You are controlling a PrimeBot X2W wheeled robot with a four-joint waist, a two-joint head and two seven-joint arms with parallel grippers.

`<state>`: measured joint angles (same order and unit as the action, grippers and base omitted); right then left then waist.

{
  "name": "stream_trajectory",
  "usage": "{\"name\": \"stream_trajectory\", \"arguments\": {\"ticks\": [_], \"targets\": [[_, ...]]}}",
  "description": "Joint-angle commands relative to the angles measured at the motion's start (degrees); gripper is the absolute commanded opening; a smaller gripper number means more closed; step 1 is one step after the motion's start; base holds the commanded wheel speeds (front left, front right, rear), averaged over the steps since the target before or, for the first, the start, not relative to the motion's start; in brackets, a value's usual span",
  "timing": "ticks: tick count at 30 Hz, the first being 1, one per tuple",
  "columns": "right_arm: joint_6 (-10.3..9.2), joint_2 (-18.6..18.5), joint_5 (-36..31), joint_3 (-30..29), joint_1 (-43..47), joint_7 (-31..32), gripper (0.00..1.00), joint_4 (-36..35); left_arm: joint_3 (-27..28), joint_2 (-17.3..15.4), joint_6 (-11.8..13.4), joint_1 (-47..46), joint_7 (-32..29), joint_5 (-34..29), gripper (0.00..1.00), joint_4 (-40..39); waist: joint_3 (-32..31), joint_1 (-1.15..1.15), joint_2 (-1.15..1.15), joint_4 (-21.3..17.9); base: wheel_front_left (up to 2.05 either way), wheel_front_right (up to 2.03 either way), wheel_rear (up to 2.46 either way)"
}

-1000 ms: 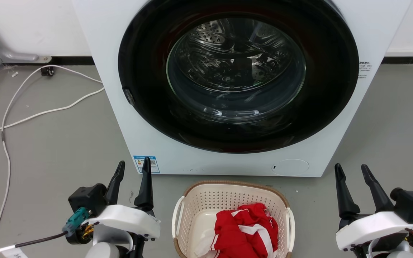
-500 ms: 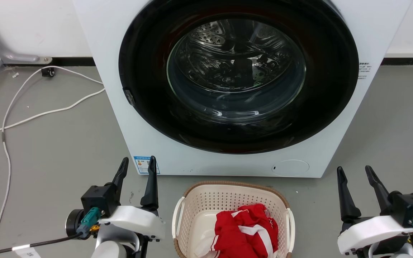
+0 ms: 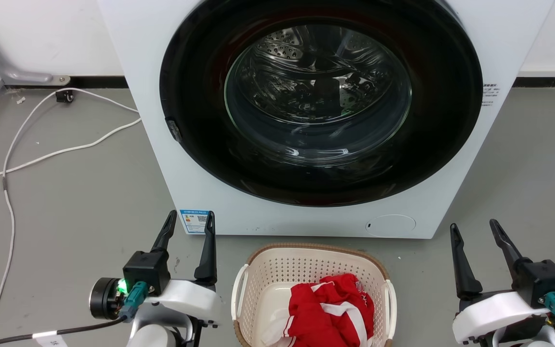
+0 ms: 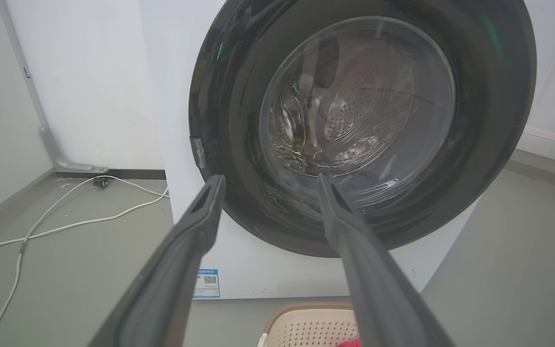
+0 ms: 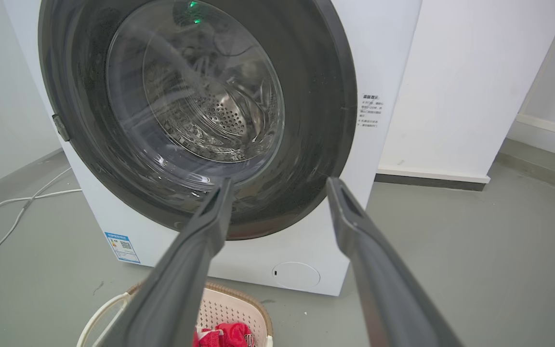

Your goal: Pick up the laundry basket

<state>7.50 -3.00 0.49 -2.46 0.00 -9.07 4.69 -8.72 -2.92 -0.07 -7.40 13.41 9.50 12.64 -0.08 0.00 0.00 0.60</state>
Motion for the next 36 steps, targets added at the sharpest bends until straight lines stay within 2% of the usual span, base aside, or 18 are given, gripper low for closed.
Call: {"name": "stream_trajectory", "arguments": {"ticks": [1,15,36], "targets": [[-0.02,0.18,-0.88,0.0,0.19,-0.32,1.0,-0.38,-0.08,-0.04,0.14,-0.87,0.48,-0.93,1.0,0.0,0.0,0.0,0.0,0.01,0.0,0.0,0.0],[-0.03,0.22,-5.24,0.06,0.89,-2.12,1.0,-0.43,-0.5,0.02,0.86,-1.06,1.89,-4.99,1.0,1.13,-0.01,0.0,0.0,0.2,0.0,0.0,0.0],[-0.03,0.23,-2.09,-0.88,0.22,-2.77,1.0,1.1,-0.38,0.05,1.1,-1.33,1.87,-3.02,1.0,2.22,0.06,0.0,0.0,0.4,0.0,0.0,0.0]]}}
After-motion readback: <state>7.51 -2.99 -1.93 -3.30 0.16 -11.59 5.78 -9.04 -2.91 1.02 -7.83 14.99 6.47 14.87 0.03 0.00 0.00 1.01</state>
